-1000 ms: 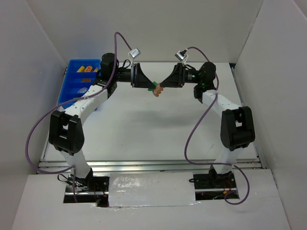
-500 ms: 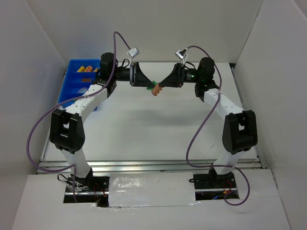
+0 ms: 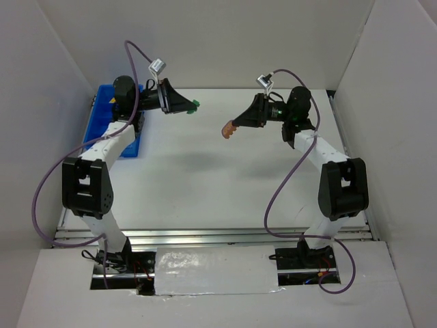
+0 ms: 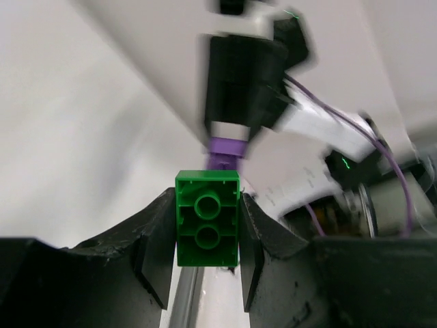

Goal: Sort the legos into containers by color

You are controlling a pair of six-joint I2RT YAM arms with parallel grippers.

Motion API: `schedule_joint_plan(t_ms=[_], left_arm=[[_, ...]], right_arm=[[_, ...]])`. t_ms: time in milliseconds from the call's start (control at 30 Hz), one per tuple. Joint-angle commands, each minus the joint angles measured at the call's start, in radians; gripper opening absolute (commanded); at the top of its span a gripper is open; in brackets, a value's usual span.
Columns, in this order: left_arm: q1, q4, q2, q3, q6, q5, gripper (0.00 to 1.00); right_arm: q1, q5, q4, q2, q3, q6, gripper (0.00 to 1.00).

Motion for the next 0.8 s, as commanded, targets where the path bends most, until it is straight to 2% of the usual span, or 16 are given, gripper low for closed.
schedule_joint_plan(t_ms=[0, 33, 67, 100, 133, 267, 333, 500, 700, 767], left_arm=[[0.111, -0.701, -0.089, 0.070, 0.478, -0.257, 0.00], [0.143, -0.875, -0.097, 0.151, 0.610, -0.420, 0.00], [0.148, -0.995, -0.097, 0.188, 0.765, -0.595, 0.00], [0.150, -1.145, -0.089, 0.218, 0.783, -0.928, 0.00], [0.164, -1.191, -0.063, 0.257, 0.739, -1.027, 0.00], [0.329, -1.268, -0.045, 0.200, 0.510, -1.110, 0.00], [0.365, -1.286, -0.041, 0.151, 0.405, -1.156, 0.00], [0.375, -1.381, 0.006, 0.150, 0.211, -1.317, 0.00], [0.375, -1.357, 0.060, 0.173, 0.124, -1.410, 0.00], [0.382, -1.399, 0.090, 0.214, 0.096, -1.422, 0.00]], right_arm=[[-0.026, 0.016, -0.049, -0.023, 0.006, -0.089, 0.00], [-0.028, 0.028, -0.101, -0.033, 0.017, -0.131, 0.00], [-0.030, 0.077, -0.254, -0.034, 0.031, -0.186, 0.00], [-0.028, 0.103, -0.333, -0.031, 0.067, -0.285, 0.00], [-0.028, 0.132, -0.453, -0.024, 0.083, -0.318, 0.00], [-0.027, 0.299, -0.562, -0.036, 0.092, -0.377, 0.00], [-0.027, 0.349, -0.600, -0.051, 0.086, -0.380, 0.00], [-0.027, 0.430, -0.659, -0.074, 0.085, -0.378, 0.00], [-0.020, 0.399, -0.646, -0.100, 0.074, -0.377, 0.00], [-0.020, 0.396, -0.646, -0.108, 0.062, -0.372, 0.00]])
